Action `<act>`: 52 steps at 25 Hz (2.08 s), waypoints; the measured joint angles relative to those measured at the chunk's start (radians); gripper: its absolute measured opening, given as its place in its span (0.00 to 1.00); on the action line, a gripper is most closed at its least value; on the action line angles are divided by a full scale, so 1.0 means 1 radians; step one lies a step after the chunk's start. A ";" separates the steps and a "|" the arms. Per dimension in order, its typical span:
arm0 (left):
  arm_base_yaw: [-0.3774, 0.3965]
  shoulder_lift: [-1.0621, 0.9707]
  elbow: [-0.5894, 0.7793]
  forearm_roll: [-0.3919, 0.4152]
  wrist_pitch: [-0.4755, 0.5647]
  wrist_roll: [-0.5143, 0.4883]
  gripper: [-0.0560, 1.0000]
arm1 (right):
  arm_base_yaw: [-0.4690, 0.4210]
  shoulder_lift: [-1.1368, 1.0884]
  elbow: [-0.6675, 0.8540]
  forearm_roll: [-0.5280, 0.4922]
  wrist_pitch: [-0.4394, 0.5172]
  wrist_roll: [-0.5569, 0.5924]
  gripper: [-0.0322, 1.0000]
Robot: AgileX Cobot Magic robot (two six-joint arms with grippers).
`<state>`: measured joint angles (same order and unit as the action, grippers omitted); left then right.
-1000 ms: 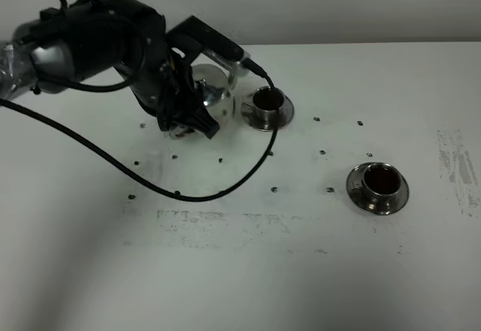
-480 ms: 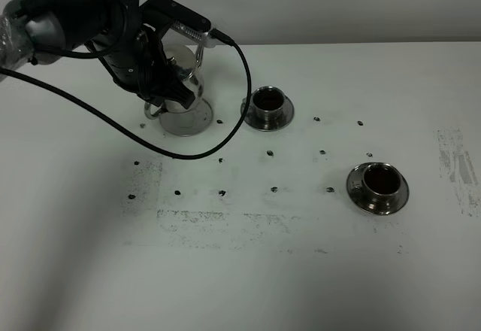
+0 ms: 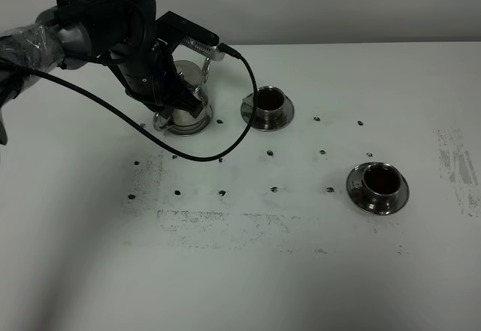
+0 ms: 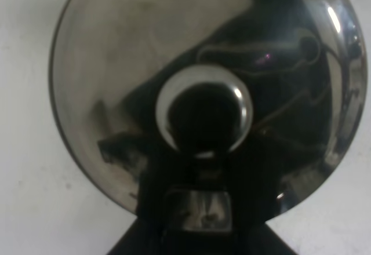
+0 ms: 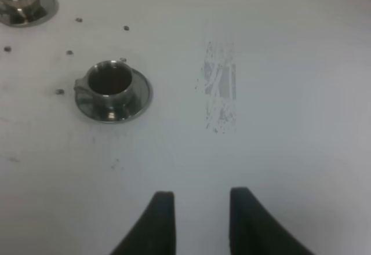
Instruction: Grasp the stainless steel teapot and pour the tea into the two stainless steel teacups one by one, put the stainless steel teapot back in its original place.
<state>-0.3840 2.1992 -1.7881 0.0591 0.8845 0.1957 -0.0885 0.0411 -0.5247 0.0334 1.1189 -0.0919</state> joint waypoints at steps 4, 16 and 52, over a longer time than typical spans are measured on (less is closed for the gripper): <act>0.002 0.014 0.000 -0.001 0.000 0.000 0.23 | 0.000 0.000 0.000 0.000 0.000 0.000 0.25; 0.011 0.039 0.000 -0.001 -0.018 -0.002 0.23 | 0.000 0.000 0.000 0.000 0.000 0.000 0.25; 0.000 -0.223 0.010 -0.054 0.144 -0.001 0.60 | 0.000 0.000 0.000 0.000 0.000 0.000 0.25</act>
<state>-0.3838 1.9762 -1.7781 0.0056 1.0282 0.1946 -0.0885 0.0411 -0.5247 0.0334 1.1189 -0.0919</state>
